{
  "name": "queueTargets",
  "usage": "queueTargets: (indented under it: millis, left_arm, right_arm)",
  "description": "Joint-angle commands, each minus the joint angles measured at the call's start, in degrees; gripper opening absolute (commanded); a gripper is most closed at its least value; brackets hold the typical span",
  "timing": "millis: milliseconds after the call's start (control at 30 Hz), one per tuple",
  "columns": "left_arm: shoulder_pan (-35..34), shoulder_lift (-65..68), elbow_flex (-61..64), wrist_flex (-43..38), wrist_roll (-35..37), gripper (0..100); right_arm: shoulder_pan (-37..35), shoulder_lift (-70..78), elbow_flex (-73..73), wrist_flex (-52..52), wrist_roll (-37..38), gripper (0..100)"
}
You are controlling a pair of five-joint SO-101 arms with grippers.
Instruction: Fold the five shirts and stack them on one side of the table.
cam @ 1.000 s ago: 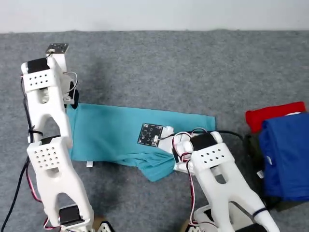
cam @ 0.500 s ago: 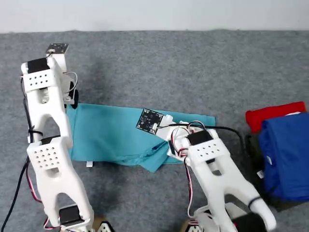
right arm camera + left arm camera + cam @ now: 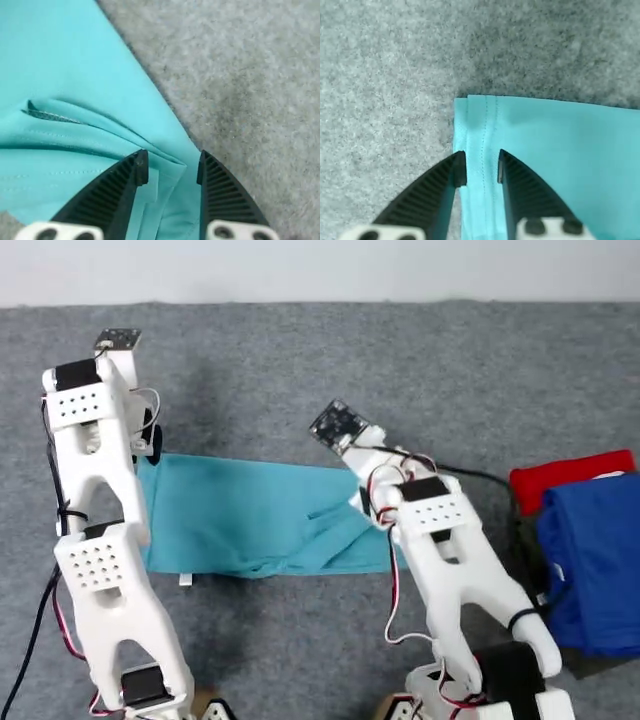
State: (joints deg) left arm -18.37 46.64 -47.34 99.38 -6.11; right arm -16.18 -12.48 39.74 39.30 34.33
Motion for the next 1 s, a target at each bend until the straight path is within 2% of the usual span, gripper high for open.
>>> queueTargets:
  millis: [0,200,333,433,500,600,967]
  left_arm:
    - [0.5,-3.3,-0.2,1.2,0.1,11]
    - [0.5,-3.3,-0.2,1.2,0.1,11]
    - [0.5,-3.3,-0.2,1.2,0.1,11]
    - [0.5,-3.3,-0.1,1.2,0.1,11]
    - [0.5,-3.3,0.6,1.2,0.1,11]
    - [0.5,-3.3,2.8,1.1,0.0,11]
    - [0.5,-3.3,4.2,1.0,-0.1,11]
  right_arm:
    - [0.4,-1.3,-4.0,5.5,-0.1,17.0]
    - [-1.5,-8.2,-7.7,32.1,3.5,16.9]
    - [-9.4,-11.8,-3.4,37.3,3.3,16.9]
    - [-16.7,-12.0,0.4,35.3,2.3,16.9]
    - [-19.0,-11.5,2.0,31.3,-0.5,16.9]
    - [-19.5,-9.9,2.8,24.1,-2.5,16.9]
    - [-19.4,0.2,2.5,3.1,-2.3,16.9]
